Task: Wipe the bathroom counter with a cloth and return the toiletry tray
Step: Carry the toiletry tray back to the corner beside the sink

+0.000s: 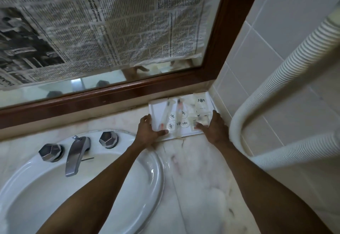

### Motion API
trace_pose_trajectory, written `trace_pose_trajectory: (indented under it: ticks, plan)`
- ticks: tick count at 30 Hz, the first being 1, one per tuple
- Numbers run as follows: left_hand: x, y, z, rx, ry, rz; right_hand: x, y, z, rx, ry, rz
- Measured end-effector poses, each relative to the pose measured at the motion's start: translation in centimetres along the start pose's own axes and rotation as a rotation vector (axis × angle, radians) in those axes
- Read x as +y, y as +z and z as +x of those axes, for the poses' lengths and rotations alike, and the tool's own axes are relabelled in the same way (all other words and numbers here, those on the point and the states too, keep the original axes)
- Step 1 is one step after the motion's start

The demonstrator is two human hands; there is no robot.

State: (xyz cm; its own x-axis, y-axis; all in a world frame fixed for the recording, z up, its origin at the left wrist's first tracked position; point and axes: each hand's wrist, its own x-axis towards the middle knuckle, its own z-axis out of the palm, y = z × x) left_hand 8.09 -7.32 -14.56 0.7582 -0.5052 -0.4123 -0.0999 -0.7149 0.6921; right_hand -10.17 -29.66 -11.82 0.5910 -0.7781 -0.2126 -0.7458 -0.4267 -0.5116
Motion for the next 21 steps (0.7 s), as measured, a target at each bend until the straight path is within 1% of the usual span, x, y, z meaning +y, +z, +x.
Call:
trace_pose_trajectory:
  ticks: [3,5,7,10,12,15,21]
  plan:
    - [1.9,-0.8,-3.0,-0.075,0.039,0.143,0.1,0.2,-0.6,-0.089,0.002,-0.062]
    - [2.0,-0.6,-3.5,-0.099,0.048,0.226,0.0,0.5,-0.7,-0.114,0.009,-0.100]
    - [2.1,-0.1,-3.5,-0.081,0.049,0.262,-0.1,0.8,-0.6,-0.110,0.015,-0.120]
    - [2.3,0.8,-3.2,0.014,0.053,0.258,0.0,0.9,-0.3,-0.072,0.020,-0.117]
    - [2.6,1.3,-3.1,0.044,0.059,0.273,-0.1,0.8,0.0,-0.047,0.008,-0.107]
    - [3.1,2.1,-3.1,0.072,0.046,0.269,-0.1,0.4,0.7,-0.026,0.018,-0.095]
    - [4.2,3.6,-2.7,0.094,0.006,0.289,0.3,0.5,1.4,0.001,0.048,-0.151]
